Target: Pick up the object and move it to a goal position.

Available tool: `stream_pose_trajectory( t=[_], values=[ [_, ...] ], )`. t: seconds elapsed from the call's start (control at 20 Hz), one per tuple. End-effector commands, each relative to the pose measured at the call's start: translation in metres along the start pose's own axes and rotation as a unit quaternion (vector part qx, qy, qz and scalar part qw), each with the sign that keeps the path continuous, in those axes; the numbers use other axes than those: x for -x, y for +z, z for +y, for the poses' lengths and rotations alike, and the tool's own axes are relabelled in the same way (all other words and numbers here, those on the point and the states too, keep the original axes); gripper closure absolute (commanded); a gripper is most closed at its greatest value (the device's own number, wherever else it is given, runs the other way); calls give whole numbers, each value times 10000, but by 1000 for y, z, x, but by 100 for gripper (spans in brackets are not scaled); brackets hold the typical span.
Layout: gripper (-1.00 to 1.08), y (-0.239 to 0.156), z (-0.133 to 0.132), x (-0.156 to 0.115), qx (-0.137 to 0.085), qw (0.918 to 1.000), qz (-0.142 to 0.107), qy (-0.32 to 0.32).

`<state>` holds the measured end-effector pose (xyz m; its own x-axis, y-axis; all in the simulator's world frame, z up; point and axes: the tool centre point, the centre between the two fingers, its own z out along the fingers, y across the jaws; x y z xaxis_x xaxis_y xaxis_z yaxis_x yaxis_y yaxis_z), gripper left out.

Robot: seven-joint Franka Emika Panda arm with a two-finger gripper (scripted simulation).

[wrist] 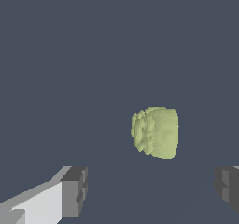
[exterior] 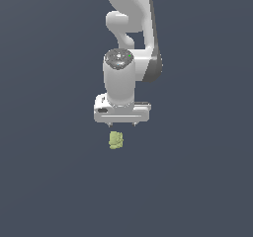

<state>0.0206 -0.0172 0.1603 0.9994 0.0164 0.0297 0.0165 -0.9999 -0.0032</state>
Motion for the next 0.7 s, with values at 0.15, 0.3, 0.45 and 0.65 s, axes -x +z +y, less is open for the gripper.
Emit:
stream_pose_trajectory(
  t=[0.15,0.3,0.45,0.65],
  values=[
    [-92,36,17,-5,10,9999,-86,63],
    [-92,50,24,-6,14,9999,-117,86],
    [-92,59,28,-7,17,9999,-138,101],
    [-92,64,30,-7,18,9998,-148,108]
  ],
)
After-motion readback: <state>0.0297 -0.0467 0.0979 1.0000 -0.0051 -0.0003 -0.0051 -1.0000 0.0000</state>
